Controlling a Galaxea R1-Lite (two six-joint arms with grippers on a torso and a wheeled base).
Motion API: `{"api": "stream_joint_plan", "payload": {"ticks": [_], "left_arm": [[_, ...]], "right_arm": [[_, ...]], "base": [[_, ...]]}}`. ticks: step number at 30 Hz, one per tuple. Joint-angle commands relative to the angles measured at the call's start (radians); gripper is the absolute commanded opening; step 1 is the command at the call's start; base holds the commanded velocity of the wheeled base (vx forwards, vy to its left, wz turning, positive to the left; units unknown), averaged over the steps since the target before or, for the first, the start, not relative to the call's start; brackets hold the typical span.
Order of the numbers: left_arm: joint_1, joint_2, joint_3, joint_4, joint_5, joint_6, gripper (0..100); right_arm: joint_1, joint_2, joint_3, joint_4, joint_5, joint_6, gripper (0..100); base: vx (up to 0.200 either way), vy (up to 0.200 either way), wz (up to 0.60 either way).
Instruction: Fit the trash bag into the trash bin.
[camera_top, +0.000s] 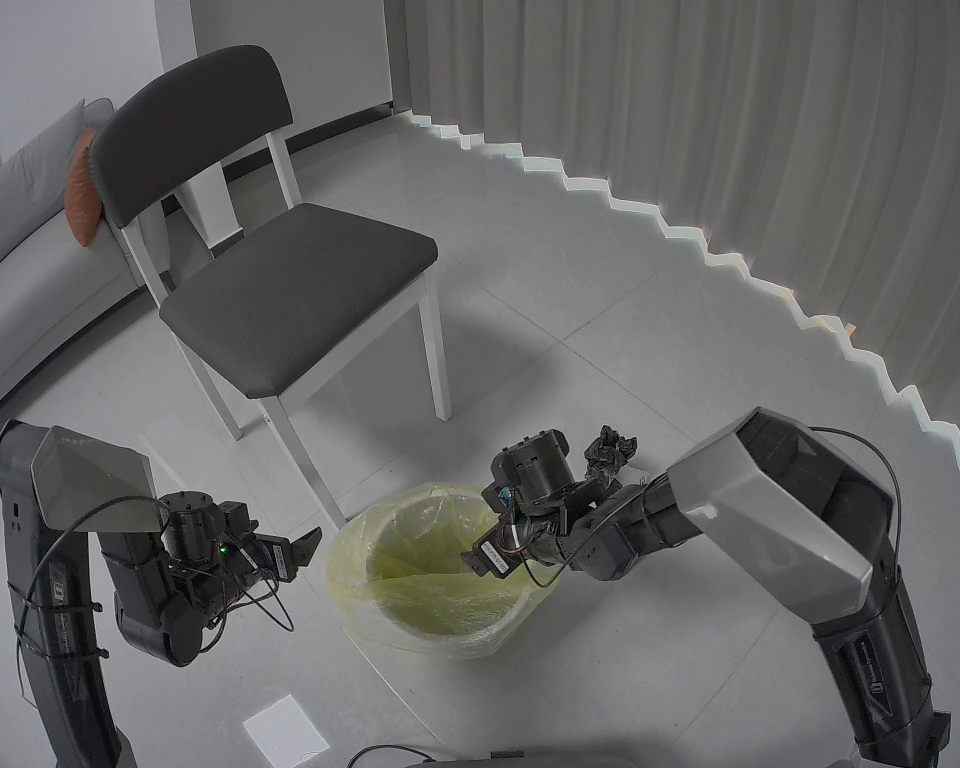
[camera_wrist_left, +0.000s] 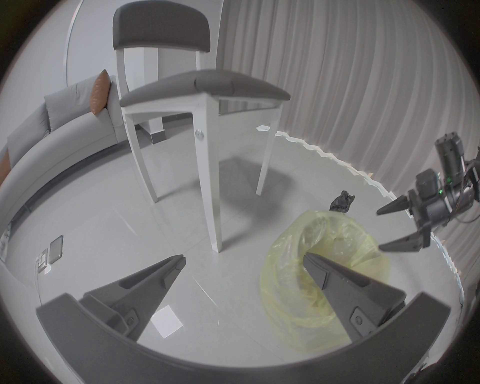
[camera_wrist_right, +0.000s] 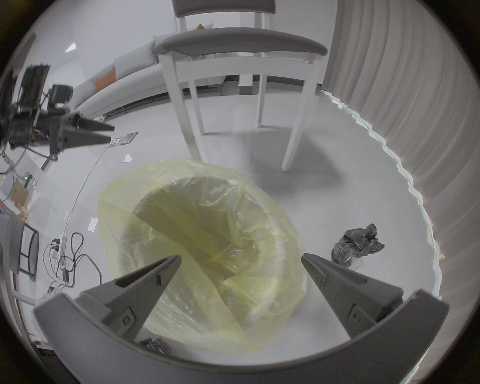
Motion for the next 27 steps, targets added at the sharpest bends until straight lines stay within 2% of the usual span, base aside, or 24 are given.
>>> {"api": "stream_joint_plan", "payload": {"ticks": [1,5,15,23,27], "left_arm": [[-0.013,-0.06,0.06,-0.042,-0.003,-0.001,100],[-0.016,-0.058,0.112,-0.108,-0.001,-0.001,100],[-0.014,-0.084,0.126,-0.108,-0.001,-0.003,100],[-0.014,-0.095,0.137,-0.108,-0.003,-0.004,100],[-0.019,-0.091,0.141,-0.108,-0.009,-0.004,100]], "right_arm": [[0.024,0.092,-0.081,-0.002,-0.007,-0.011,100],[0.039,0.149,-0.159,0.0,-0.012,-0.015,100],[0.044,0.203,-0.224,0.029,-0.034,-0.069,100],[0.072,0.195,-0.193,0.077,-0.027,-0.09,100],[0.105,0.138,-0.104,0.078,-0.018,-0.086,100]], "base": [[0.0,0.0,0.0],[0.0,0.0,0.0],[0.0,0.0,0.0],[0.0,0.0,0.0],[0.0,0.0,0.0]]}}
